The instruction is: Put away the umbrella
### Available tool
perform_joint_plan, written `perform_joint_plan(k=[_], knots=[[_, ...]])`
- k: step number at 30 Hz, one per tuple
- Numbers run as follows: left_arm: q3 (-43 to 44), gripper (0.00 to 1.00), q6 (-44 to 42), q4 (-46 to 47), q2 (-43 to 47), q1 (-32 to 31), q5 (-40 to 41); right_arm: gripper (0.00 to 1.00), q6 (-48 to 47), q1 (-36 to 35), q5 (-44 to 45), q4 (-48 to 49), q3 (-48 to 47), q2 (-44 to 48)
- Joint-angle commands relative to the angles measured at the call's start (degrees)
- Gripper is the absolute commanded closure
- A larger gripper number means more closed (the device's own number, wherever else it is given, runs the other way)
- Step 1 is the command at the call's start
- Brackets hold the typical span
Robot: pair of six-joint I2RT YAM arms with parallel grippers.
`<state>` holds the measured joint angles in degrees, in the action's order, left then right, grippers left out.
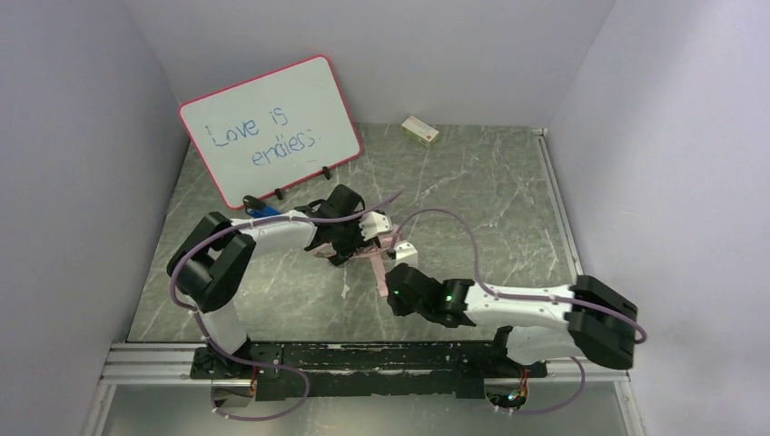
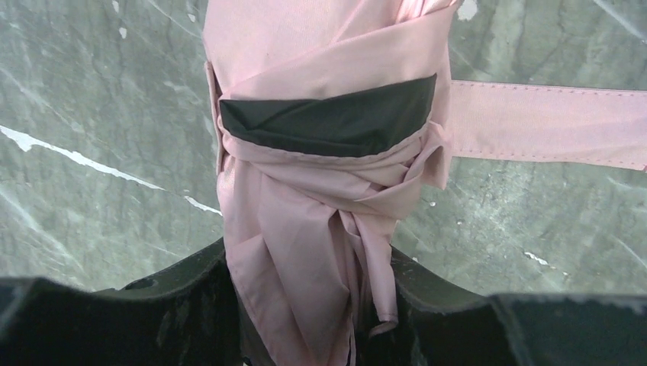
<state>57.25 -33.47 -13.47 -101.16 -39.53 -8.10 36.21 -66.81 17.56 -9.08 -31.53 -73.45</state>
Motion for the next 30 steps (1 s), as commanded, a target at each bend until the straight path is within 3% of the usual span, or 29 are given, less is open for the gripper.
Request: perform_joint_plan(k=[1,5,8,14,17,19,23,30], knots=[[-4.0,0.95,-1.1,-2.8,-5.5,-1.3,9.5,0.73,2.9,1.0,4.3,-2.2,2.0,10.6],[-3.9,0.95,-1.2,-2.5,-6.4,-2.1,10.9,0.63,4.3,5.9,9.0,-5.9,1.4,18.8],[-4.2,0.95,-1.4,-2.2,-6.7,-2.6,11.5,0.60,2.5,14.5,5.0,-8.3,-1.2,20.6],[-4.9,0.95,-1.9,-1.1,-6.3,-3.1,12.1,0.49,-3.8,32.4,-5.3,-8.2,-6.3,15.2],[-5.1,0.95,-2.2,-0.6,-6.3,-3.4,12.1,0.32,-7.4,38.9,-12.7,-6.6,-10.0,10.0],[-5.1,0.95,-2.4,-0.5,-6.6,-3.6,12.3,0.21,-9.1,41.3,-15.8,-6.7,-13.6,5.9],[-4.8,0.95,-2.6,-0.2,-7.2,-4.0,13.1,0.12,-10.7,42.8,-17.3,-4.0,-18.6,1.0],[-4.4,0.95,-2.6,0.8,-8.0,-5.0,14.0,0.12,-11.4,45.2,-16.1,3.7,-24.8,-5.6]])
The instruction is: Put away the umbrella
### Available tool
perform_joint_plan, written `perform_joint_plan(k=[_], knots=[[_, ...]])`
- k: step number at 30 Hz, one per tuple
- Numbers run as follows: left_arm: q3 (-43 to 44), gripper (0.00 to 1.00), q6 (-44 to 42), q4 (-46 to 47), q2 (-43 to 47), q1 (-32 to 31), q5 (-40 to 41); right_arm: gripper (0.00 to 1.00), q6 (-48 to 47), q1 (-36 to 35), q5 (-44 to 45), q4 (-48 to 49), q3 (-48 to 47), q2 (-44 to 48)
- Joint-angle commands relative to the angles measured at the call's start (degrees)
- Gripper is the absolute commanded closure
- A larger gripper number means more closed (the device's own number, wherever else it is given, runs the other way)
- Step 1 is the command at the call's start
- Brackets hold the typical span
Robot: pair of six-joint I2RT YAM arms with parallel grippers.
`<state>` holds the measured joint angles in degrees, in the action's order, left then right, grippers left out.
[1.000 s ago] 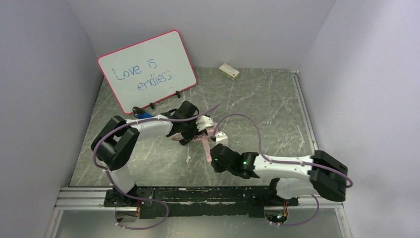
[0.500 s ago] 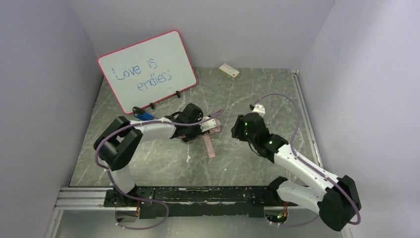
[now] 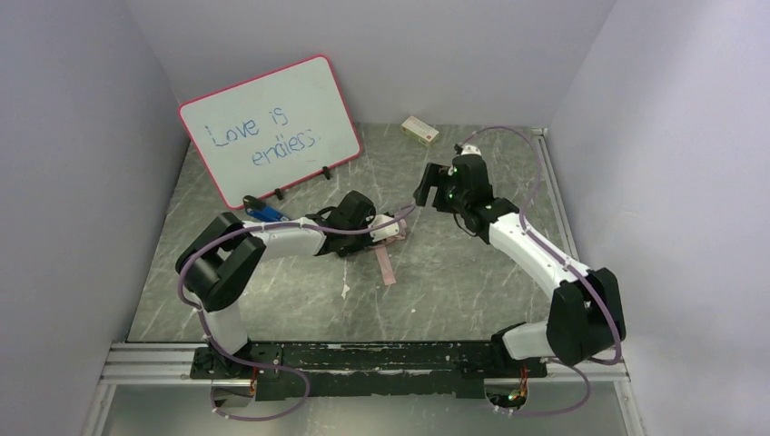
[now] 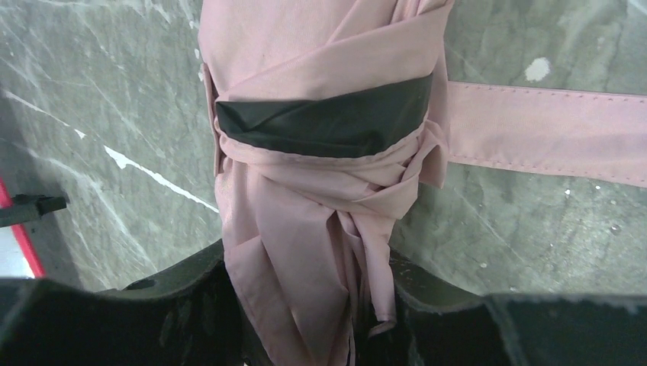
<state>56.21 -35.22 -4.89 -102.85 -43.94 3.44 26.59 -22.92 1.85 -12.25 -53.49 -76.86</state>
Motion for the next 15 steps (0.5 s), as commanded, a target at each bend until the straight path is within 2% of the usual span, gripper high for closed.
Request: perform_joint_plan(k=[1,3,6,11,15], knots=[[-3.2,0.95,-0.9,-7.6,-6.5,-0.7,2.8,0.12,-3.5,1.6,-1.3,9.9,-2.6,-2.9],[-2.9,0.95,-0.8,-7.5,-7.0,-1.2,3.4,0.18,-7.6,1.6,-2.8,17.0,-2.2,-4.2],[-2.0,0.95,-0.8,-7.6,-7.9,-1.8,4.3,0.16,-12.6,2.6,-2.0,20.4,-5.4,-6.7],[-2.0,0.95,-2.1,-6.8,-8.5,-2.7,5.2,0.15,-30.5,5.2,-17.6,17.1,-12.8,-13.3],[-2.6,0.95,-5.3,-5.1,-8.7,-2.9,6.0,0.16,-42.0,6.1,-23.3,8.7,-19.5,-19.8]])
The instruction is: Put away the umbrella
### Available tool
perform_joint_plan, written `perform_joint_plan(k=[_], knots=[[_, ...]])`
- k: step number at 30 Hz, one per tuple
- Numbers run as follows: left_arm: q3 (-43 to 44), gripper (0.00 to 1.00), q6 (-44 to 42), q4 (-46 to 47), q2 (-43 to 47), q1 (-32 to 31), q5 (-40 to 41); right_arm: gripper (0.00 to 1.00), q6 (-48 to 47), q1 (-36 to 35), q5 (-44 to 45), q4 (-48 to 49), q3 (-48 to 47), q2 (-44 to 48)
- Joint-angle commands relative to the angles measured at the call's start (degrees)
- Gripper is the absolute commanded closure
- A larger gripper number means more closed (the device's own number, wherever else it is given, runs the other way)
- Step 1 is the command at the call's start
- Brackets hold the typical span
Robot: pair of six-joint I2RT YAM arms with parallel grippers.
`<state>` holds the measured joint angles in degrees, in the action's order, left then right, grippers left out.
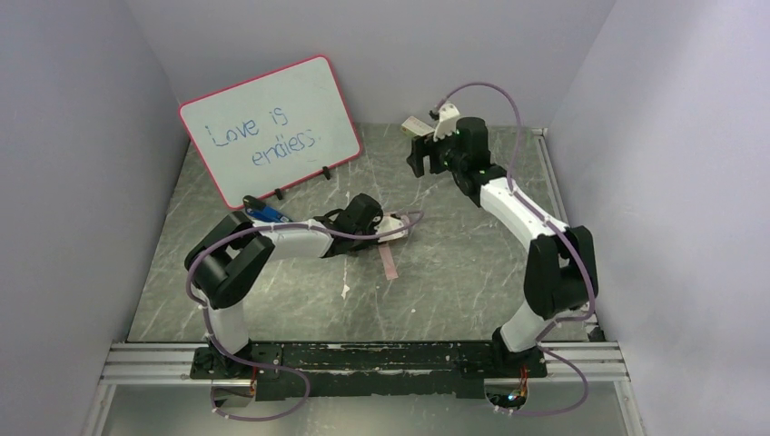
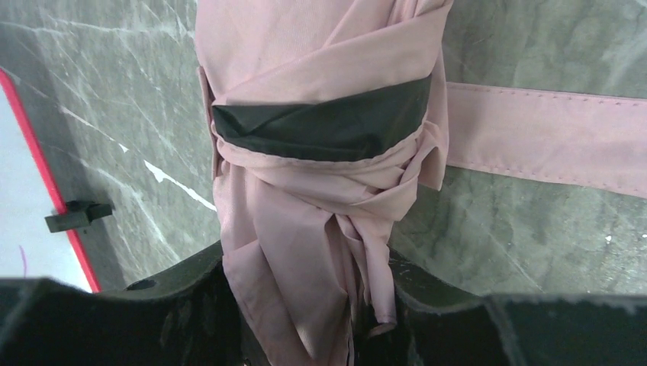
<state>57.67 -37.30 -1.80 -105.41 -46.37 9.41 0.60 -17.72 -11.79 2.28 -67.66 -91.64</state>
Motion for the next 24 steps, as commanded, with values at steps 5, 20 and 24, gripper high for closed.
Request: perform_joint_plan(k=[5,20,24], knots=[[-2.9,0.95,-7.3,-7.4,-7.7,-0.6,0.5,0.19,-26.8,1.4,-17.1,-7.3,-5.3,-8.0],[-6.5,0.95,-19.2,10.2,-10.5,-2.0,11.4,0.20,-53.8,2.1,-33.6,-43.6,-20.8,-21.9],[-6.9,0.95,-21.6,13.2,-11.9,-3.3,13.6,0.20,-55.7,1.7,-36.2,-42.6,-19.0,-21.1]])
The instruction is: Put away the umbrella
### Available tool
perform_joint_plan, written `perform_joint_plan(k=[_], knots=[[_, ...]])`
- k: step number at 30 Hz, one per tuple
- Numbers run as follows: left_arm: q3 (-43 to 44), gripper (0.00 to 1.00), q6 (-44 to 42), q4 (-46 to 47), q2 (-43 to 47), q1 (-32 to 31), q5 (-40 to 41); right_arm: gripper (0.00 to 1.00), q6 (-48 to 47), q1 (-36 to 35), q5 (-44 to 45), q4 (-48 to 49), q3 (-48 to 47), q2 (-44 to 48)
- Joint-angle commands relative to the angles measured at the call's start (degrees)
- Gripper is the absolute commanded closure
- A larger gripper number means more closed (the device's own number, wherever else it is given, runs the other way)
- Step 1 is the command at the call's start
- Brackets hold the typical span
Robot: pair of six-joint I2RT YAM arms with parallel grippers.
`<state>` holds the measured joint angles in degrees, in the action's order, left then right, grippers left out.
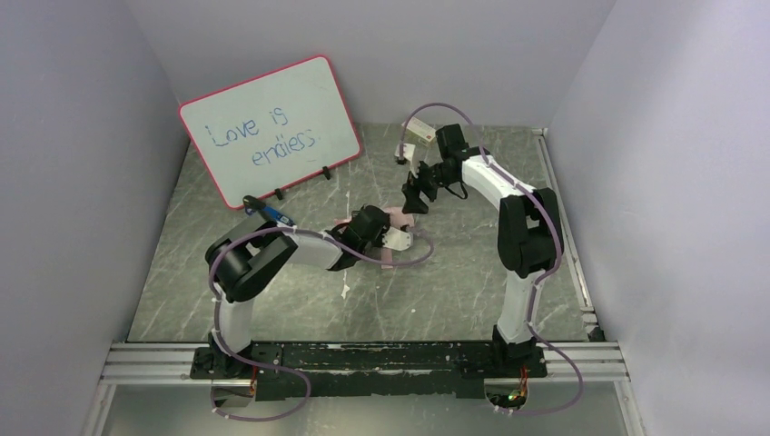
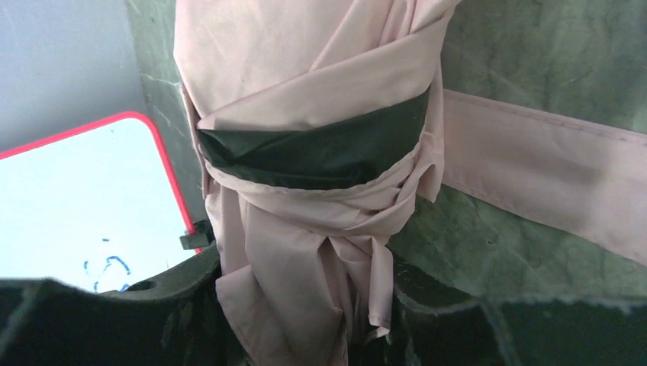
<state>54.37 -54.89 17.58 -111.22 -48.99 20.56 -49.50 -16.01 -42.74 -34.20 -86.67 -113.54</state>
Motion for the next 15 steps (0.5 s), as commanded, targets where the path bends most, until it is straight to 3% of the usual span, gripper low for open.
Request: perform_joint_plan(k=[1,15], knots=[[-3.8,0.95,-4.5,-5.2,-6.5,-0.9,3.1,0.20,-6.1,-0.1,-5.7,-5.8,0.7,1.2],[-7.0,0.95,-7.0,4.0,-7.7,-3.8,7.0,0.19,-5.7,-2.2,-7.3,-3.4,-0.4,-1.3]])
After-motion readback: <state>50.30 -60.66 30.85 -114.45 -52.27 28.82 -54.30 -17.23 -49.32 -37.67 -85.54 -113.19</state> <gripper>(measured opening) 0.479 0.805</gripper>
